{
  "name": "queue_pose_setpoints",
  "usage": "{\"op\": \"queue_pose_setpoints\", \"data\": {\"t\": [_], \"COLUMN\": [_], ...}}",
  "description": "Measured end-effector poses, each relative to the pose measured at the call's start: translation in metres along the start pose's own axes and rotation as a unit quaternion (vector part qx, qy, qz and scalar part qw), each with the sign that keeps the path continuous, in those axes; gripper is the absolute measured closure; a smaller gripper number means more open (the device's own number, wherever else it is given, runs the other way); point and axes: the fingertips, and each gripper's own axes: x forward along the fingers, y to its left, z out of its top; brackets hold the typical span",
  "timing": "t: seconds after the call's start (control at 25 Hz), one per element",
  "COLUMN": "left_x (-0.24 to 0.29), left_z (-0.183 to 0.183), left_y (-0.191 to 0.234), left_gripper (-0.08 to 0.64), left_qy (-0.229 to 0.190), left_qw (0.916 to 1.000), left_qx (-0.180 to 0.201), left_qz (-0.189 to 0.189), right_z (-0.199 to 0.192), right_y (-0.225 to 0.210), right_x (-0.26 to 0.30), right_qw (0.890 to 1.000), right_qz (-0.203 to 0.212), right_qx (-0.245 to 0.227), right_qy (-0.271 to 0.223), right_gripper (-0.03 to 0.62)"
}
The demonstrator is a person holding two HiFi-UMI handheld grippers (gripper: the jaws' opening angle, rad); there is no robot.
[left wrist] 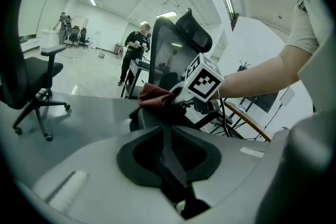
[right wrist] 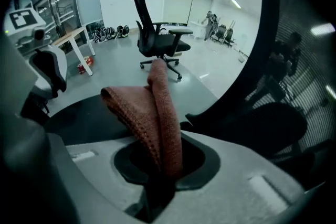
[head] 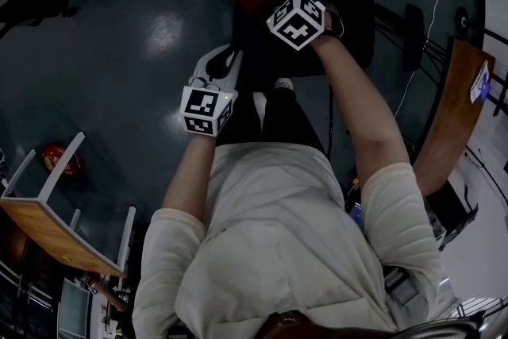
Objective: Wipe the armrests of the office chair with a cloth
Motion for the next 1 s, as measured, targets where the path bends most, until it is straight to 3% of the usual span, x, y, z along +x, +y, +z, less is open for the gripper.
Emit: {"op": "queue_pose_setpoints", "data": {"t": [0.16,0.28,0.52,0.64,0.84,1.0], "left_x": [-0.003,-0.005,-0.014,-0.004,0.039,0.078], "left_z": [0.004,0.01,0.047,0.057,0.042,0.036], "left_y": [-0.008,-0.016,-0.073,-0.118,-0.209,-0.263], "left_gripper": [0.497,0.497,0.489,0.489,0.479,0.504], "left_qy": [-0.008,-0.022,-0.087,-0.104,-0.082,-0.089], "left_qw": [0.9999,0.9996,0.996,0.9941,0.9935,0.992], "left_qx": [0.005,0.009,0.01,0.029,0.07,0.077], "left_qz": [0.007,0.017,0.018,0.013,-0.037,-0.046], "right_z": [-0.029,-0.036,-0.081,-0.131,-0.236,-0.309], "right_y": [0.008,-0.002,-0.007,-0.009,-0.015,-0.031], "right_x": [-0.013,-0.038,-0.112,-0.15,-0.197,-0.227], "right_qw": [1.0,0.995,0.958,0.95,0.942,0.939], "right_qz": [0.002,-0.019,-0.015,-0.031,-0.032,-0.054], "right_qx": [0.021,0.094,0.253,0.272,0.307,0.319], "right_qy": [0.008,-0.03,-0.136,-0.15,-0.135,-0.121], "right_gripper": [0.548,0.548,0.548,0.548,0.548,0.548]}}
